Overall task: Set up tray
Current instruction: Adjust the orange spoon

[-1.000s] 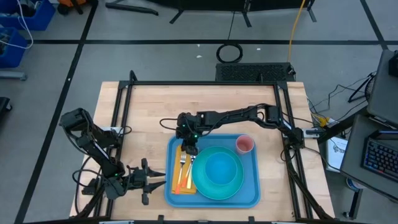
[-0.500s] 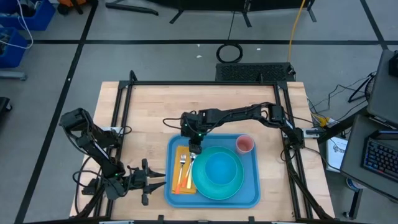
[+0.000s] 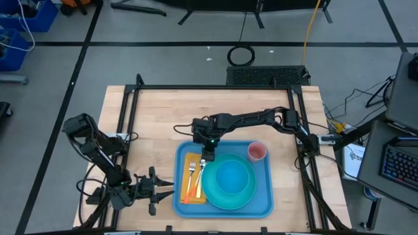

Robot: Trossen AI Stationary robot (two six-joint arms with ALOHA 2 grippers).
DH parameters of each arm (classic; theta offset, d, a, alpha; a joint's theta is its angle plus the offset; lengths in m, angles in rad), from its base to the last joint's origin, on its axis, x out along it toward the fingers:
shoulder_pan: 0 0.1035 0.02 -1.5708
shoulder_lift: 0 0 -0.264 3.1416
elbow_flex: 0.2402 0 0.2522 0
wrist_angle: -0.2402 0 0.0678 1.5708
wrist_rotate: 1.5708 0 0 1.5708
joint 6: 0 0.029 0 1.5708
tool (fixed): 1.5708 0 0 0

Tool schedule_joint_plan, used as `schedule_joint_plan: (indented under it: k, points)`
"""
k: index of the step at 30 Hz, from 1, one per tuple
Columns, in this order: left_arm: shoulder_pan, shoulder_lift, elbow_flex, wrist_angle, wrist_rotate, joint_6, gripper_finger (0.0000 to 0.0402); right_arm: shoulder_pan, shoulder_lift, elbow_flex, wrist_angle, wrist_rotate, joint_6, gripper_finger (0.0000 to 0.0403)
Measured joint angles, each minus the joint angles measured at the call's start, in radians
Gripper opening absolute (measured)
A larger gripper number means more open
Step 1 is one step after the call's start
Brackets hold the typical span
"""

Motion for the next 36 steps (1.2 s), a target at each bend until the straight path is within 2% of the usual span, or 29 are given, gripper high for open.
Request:
schedule_joint_plan:
  k: [14, 27, 36]
  points:
    - [0.0, 0.0, 0.0, -0.016, 0.001, -0.029, 0.0147, 0.005, -0.038, 0.0, -0.033, -0.003, 0.003, 0.0125]
    - [0.0, 0.0, 0.0, -0.02, 0.0, -0.038, 0.0147, 0.008, -0.036, -0.08, 0.047, -0.012, 0.03, 0.0125]
    - [0.0, 0.0, 0.0, -0.021, 0.0, -0.037, 0.0147, 0.015, -0.036, -0.082, 0.091, -0.032, 0.029, 0.0125]
